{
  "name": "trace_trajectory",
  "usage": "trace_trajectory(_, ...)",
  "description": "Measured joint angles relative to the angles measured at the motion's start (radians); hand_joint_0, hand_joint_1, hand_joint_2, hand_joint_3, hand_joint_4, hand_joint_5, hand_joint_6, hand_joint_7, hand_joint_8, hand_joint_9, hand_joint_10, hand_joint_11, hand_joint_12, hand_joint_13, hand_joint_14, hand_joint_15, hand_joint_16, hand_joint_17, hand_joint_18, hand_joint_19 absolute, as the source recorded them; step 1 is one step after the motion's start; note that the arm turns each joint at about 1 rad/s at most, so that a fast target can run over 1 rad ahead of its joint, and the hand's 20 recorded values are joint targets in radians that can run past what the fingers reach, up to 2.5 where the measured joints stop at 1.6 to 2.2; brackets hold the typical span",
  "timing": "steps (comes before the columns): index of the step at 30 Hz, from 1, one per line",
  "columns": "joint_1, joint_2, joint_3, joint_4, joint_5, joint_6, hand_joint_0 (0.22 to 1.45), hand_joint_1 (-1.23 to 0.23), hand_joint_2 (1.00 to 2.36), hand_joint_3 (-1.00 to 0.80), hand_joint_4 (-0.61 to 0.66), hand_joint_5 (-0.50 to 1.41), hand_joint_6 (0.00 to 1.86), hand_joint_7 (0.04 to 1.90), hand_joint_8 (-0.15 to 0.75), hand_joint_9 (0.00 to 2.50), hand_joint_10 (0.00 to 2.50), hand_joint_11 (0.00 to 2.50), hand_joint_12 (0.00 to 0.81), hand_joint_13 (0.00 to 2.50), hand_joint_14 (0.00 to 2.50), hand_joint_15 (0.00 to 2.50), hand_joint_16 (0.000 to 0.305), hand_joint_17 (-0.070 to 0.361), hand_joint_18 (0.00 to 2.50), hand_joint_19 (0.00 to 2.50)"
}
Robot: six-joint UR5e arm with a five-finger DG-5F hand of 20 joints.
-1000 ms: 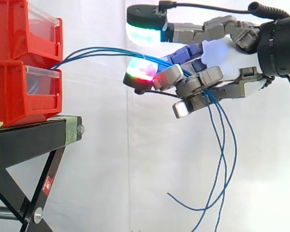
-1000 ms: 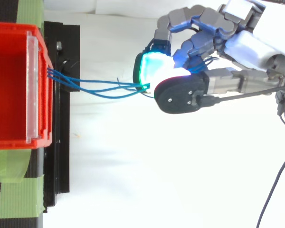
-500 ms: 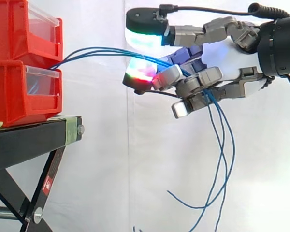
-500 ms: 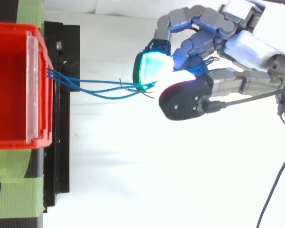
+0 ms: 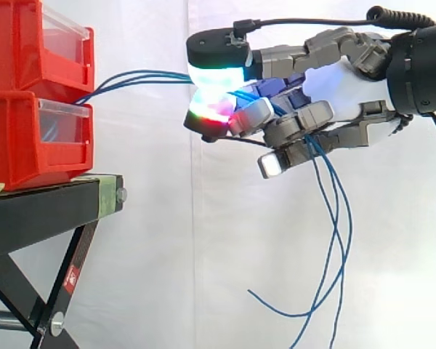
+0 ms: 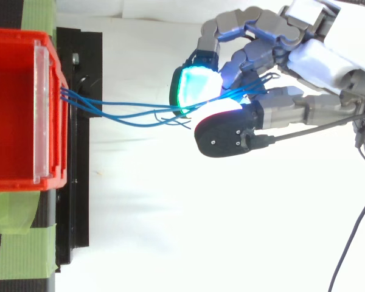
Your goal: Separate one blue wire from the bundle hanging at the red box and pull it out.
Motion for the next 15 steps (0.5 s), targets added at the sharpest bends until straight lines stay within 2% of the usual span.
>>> trace_trajectory(9,0.0,0.0,0.0,0.001,0.0,0.0,0.55,-0.69,1.01,-0.43,0.24,-0.26,0.86,1.16,0.339,0.72,0.56,1.85,0.363,0.91,2.06,1.24,0.053,0.119,0.76,1.23)
trace_trajectory(15,0.0,0.0,0.0,0.004,0.0,0.0,0.5,-0.74,1.0,-0.5,0.27,-0.26,0.85,1.17,0.354,0.7,0.55,1.85,0.39,0.9,2.1,1.2,0.057,0.129,0.77,1.22)
